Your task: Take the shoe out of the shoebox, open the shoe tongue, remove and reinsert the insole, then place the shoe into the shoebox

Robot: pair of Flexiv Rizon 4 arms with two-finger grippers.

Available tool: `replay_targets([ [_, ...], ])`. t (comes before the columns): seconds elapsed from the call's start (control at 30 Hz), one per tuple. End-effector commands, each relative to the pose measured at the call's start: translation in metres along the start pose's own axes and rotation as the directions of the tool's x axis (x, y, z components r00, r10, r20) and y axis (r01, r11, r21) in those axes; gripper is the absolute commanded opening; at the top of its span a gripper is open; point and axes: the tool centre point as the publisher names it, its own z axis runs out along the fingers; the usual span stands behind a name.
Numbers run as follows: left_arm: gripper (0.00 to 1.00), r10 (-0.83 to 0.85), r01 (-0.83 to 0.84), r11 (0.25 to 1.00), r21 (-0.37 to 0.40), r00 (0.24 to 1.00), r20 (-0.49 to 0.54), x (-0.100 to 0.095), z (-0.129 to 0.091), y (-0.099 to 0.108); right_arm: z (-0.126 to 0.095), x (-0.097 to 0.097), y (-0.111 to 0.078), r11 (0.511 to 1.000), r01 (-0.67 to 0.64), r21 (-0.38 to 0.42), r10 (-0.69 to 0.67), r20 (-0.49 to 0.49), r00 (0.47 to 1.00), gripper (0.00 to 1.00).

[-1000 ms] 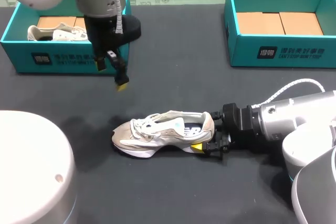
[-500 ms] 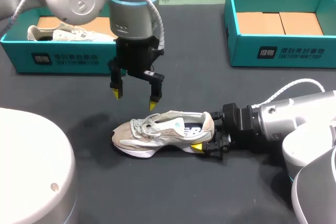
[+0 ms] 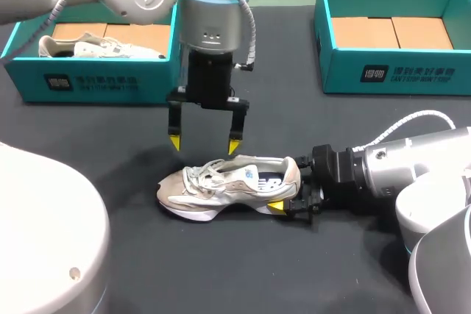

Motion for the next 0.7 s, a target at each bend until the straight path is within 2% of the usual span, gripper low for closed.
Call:
replay_targets([
  [0.03, 1.0, 0.007, -0.007, 1.0, 0.011, 1.0, 0.024, 0.029, 0.009, 0.003, 0.0, 0.0, 0.001, 1.0, -0.001, 0.004, 0.001, 0.0, 1.0, 0.0],
  [0.17, 1.0, 0.005, -0.008, 0.995, 0.103, 0.999, 0.037, 0.035, 0.009, 0.008, 0.0, 0.0, 0.001, 1.0, -0.001, 0.004, 0.001, 0.0, 1.0, 0.0],
  [0.43, 1.0, 0.032, -0.035, 0.986, 0.162, 0.999, 0.02, 0.045, 0.014, 0.002, 0.0, 0.0, 0.001, 1.0, -0.001, 0.004, 0.001, 0.0, 1.0, 0.0],
  [0.6, 1.0, 0.047, -0.053, 0.975, 0.215, 0.998, 0.034, 0.055, 0.027, -0.004, 0.0, 0.0, 0.001, 1.0, -0.001, 0.004, 0.001, 0.0, 1.0, 0.0],
  [0.7, 1.0, 0.061, -0.068, 0.973, 0.222, 0.997, 0.04, 0.06, 0.033, -0.007, 0.0, 0.0, 0.001, 1.0, -0.001, 0.004, 0.001, 0.0, 1.0, 0.0],
])
